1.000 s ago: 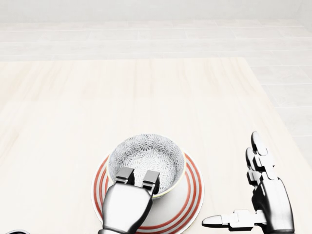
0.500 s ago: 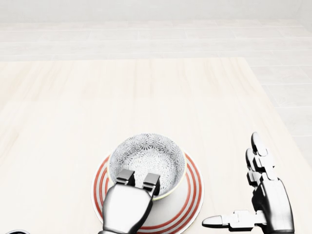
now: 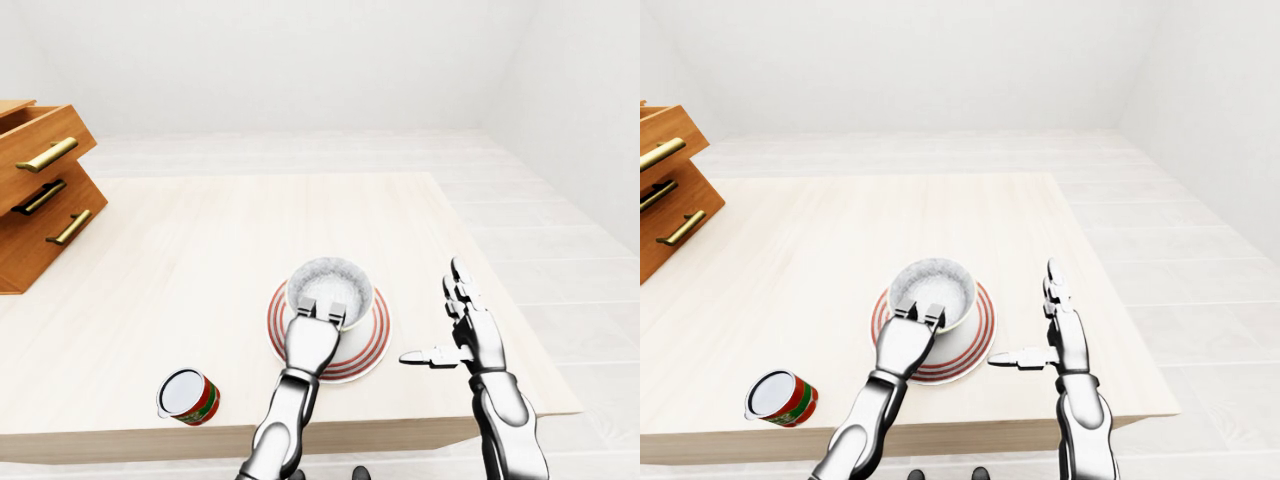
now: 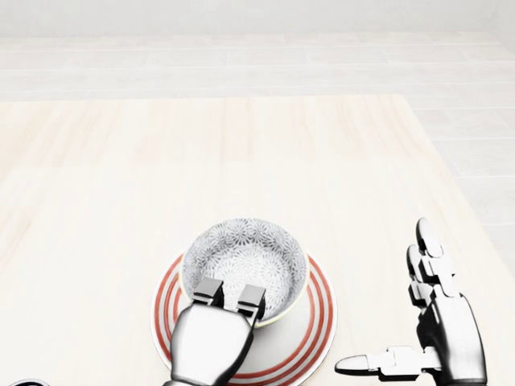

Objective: Put the bowl on the plate.

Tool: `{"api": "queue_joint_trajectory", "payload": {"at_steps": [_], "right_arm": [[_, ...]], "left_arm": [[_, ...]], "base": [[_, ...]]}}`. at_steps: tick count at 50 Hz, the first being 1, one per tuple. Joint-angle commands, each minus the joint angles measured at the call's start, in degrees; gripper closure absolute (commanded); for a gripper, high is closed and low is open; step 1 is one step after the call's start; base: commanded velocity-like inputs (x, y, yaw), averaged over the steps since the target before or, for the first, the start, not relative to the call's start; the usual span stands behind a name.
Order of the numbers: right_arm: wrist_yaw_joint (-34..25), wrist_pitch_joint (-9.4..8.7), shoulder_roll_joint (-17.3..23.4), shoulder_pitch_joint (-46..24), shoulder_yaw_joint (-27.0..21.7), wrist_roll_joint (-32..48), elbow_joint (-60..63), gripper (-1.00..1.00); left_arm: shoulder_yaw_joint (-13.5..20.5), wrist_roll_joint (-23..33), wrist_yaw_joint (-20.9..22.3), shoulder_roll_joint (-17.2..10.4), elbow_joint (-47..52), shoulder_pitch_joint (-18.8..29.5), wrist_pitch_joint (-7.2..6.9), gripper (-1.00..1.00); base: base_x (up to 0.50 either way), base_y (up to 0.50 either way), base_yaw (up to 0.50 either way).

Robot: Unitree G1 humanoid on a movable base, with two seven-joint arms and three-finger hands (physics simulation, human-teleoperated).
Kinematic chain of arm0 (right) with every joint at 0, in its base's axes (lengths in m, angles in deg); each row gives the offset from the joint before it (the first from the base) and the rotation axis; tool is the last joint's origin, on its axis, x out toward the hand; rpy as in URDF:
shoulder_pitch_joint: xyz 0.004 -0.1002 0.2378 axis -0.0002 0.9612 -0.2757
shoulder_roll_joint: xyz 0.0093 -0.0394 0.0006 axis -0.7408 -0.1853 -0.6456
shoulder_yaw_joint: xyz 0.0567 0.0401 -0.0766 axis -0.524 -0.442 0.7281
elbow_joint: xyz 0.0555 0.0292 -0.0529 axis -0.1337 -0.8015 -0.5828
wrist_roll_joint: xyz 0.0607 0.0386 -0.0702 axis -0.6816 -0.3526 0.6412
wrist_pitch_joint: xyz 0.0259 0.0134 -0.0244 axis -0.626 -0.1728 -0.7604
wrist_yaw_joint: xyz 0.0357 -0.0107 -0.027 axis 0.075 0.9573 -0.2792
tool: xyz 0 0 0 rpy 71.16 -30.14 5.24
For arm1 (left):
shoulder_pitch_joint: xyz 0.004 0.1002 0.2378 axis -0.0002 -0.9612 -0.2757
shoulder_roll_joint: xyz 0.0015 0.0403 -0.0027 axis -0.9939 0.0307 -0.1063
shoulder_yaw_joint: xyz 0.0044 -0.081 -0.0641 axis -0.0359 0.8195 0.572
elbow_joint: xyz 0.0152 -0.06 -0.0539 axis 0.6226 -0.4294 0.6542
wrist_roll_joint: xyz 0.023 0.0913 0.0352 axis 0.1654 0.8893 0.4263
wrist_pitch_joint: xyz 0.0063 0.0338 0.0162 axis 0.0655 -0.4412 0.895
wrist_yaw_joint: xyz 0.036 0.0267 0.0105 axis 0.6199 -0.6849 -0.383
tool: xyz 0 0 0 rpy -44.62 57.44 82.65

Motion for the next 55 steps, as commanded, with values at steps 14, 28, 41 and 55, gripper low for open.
{"api": "queue_joint_trajectory", "payload": {"at_steps": [14, 28, 41, 55], "right_arm": [[0.1, 0.00, -0.1, 0.2, 0.0, 0.1, 0.7, -1.00], [0.1, 0.00, -0.1, 0.3, -0.2, 0.2, 1.3, -1.00], [0.0, 0.00, -0.2, 0.3, -0.2, 0.1, 0.9, -1.00], [0.0, 0.00, -0.1, 0.2, -0.3, -0.1, 0.6, -1.00]], "left_arm": [[-0.1, 0.3, 0.1, -0.3, 1.7, -0.6, 0.00, 0.29], [-0.6, 0.7, 0.9, -0.7, 4.1, -1.7, 0.00, 0.20], [-0.6, 0.5, 1.8, -1.0, 6.5, -2.3, 0.00, -0.15], [-1.0, 0.9, 3.0, -1.5, 9.2, -3.2, 0.00, -0.53]], "base": [[0.00, 0.00, 0.00], [0.00, 0.00, 0.00], [0.00, 0.00, 0.00], [0.00, 0.00, 0.00]]}}
